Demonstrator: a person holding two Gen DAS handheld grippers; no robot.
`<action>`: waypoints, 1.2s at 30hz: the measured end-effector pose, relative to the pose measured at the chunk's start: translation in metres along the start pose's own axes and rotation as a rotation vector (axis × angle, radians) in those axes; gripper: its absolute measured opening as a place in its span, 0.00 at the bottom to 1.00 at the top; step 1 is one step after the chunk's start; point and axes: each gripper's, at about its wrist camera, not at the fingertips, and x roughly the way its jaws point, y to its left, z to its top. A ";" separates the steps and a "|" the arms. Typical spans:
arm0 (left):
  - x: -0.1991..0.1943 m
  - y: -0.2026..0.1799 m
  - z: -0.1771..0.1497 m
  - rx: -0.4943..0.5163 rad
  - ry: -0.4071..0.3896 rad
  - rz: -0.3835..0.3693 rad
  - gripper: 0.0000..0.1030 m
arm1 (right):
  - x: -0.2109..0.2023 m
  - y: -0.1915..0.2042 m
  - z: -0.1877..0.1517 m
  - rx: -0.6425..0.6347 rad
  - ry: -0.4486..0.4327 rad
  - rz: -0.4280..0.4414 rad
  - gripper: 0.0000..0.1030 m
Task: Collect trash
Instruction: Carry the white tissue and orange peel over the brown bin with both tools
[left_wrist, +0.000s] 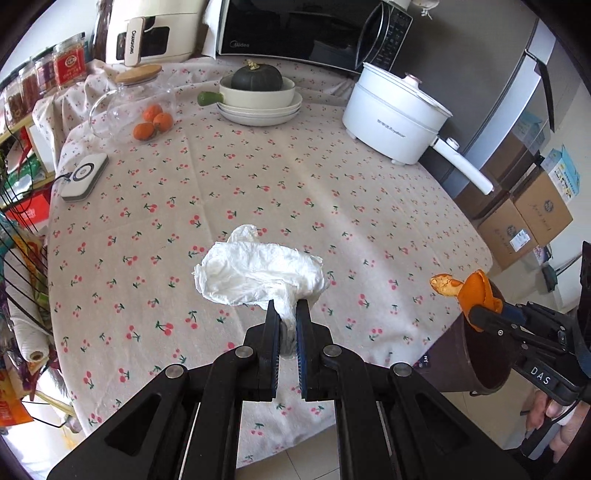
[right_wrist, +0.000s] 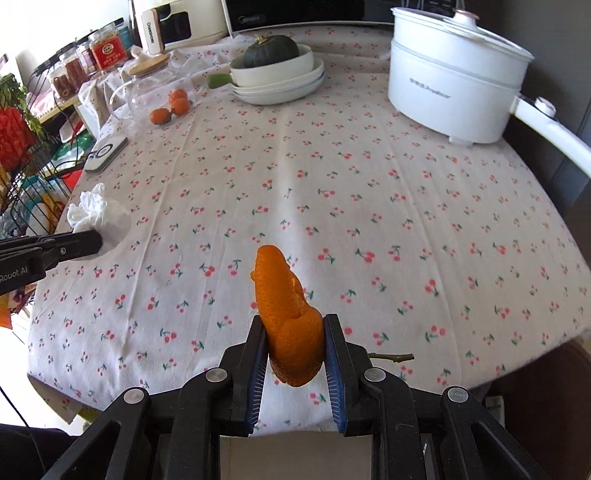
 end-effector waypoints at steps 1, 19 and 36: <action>-0.002 -0.003 -0.004 0.005 -0.003 -0.009 0.07 | -0.004 -0.004 -0.005 0.015 0.001 0.000 0.25; 0.015 -0.079 -0.018 0.125 0.032 -0.109 0.07 | -0.058 -0.104 -0.082 0.175 0.013 -0.090 0.26; 0.057 -0.241 -0.059 0.392 0.112 -0.247 0.08 | -0.098 -0.206 -0.154 0.383 0.026 -0.187 0.26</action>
